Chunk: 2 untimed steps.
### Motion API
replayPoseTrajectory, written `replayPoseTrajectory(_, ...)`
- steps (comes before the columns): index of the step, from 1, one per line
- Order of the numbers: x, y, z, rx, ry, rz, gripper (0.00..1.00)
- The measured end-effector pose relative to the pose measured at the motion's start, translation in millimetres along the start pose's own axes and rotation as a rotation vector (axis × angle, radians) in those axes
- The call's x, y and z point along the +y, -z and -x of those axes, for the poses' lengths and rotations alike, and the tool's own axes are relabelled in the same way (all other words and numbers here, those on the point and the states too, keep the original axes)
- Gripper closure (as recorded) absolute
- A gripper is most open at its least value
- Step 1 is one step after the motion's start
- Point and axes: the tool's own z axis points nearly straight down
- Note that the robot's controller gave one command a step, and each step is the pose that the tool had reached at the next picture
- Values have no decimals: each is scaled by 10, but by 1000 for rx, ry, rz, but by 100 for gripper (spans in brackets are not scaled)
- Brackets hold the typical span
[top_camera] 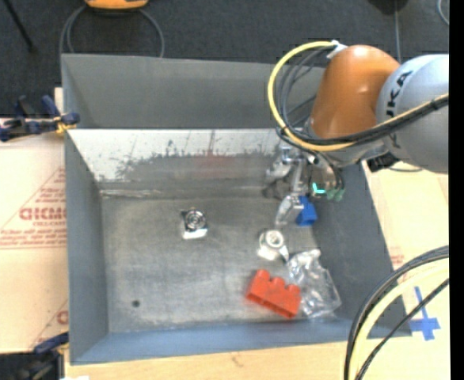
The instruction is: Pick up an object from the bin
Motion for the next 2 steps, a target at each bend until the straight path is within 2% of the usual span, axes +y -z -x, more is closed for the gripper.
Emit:
replayPoseTrajectory(1, -342, -573, 142, -15, -277, 0, 0)
replayPoseTrajectory(2, -400, -653, 151, -6, -432, 0, 0)
